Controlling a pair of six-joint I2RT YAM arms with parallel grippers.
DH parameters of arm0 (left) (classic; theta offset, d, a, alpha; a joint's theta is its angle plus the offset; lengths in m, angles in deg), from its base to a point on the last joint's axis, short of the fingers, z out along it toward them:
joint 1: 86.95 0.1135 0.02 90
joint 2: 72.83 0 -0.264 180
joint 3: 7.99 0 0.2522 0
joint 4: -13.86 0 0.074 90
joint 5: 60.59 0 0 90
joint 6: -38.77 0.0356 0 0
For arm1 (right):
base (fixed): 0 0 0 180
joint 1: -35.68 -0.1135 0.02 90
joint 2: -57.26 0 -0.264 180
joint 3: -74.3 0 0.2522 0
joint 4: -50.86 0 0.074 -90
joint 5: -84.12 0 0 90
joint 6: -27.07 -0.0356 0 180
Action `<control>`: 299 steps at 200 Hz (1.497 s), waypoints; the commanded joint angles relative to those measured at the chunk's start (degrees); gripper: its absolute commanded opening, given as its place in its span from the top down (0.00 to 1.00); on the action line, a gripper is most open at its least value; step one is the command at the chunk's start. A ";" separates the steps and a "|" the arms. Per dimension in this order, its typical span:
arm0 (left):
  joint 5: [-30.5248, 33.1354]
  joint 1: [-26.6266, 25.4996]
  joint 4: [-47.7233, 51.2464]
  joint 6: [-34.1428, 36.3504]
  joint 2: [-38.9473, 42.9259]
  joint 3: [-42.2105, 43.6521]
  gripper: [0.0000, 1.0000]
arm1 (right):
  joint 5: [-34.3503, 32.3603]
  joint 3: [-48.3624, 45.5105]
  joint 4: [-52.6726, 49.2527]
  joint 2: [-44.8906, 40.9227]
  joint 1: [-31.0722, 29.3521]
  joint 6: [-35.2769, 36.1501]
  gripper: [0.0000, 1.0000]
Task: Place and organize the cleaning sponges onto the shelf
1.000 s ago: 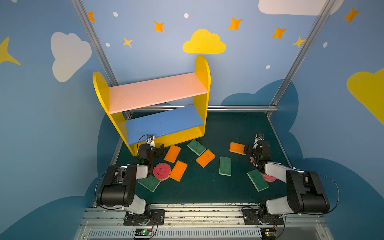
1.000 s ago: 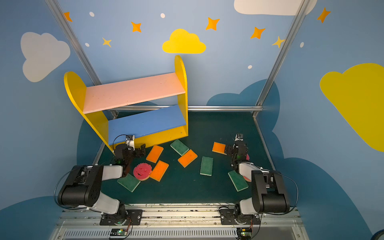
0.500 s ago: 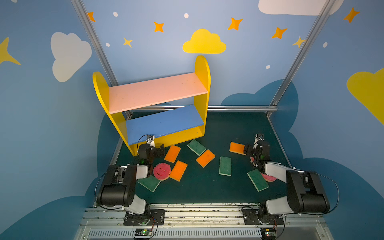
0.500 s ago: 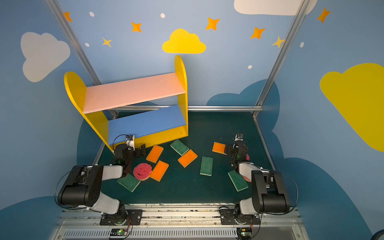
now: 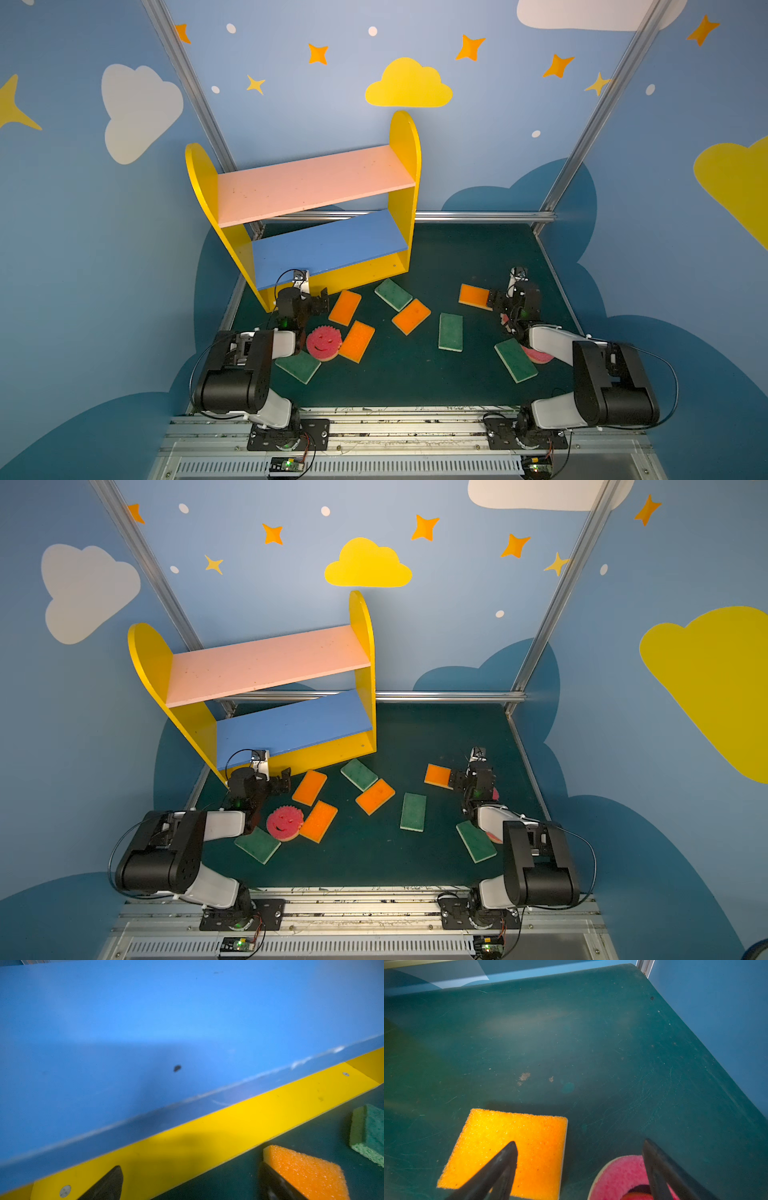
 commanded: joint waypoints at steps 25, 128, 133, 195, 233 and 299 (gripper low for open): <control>2.40 0.34 2.92 -1.51 5.72 0.89 0.00 | -2.20 0.65 -3.01 -3.55 -0.01 0.07 0.09; 9.83 -5.41 53.51 -16.57 40.54 -10.84 0.15 | 6.98 16.13 -38.69 -19.69 -3.18 -13.16 0.18; 10.35 -6.45 55.78 -17.83 41.09 -11.29 0.15 | 8.24 15.82 -38.32 -20.56 -4.03 -12.95 0.18; 15.16 -19.54 74.81 -35.52 41.57 -12.09 0.35 | 18.30 16.71 -42.61 -21.69 -16.66 -13.26 0.18; 18.44 -23.85 79.25 -41.20 38.05 -10.62 0.39 | 19.25 17.20 -41.85 -18.42 -23.34 -13.05 0.18; 14.92 -23.84 77.71 -47.15 40.43 -1.96 0.45 | 22.32 20.66 -41.30 -8.28 -26.93 -15.55 0.18</control>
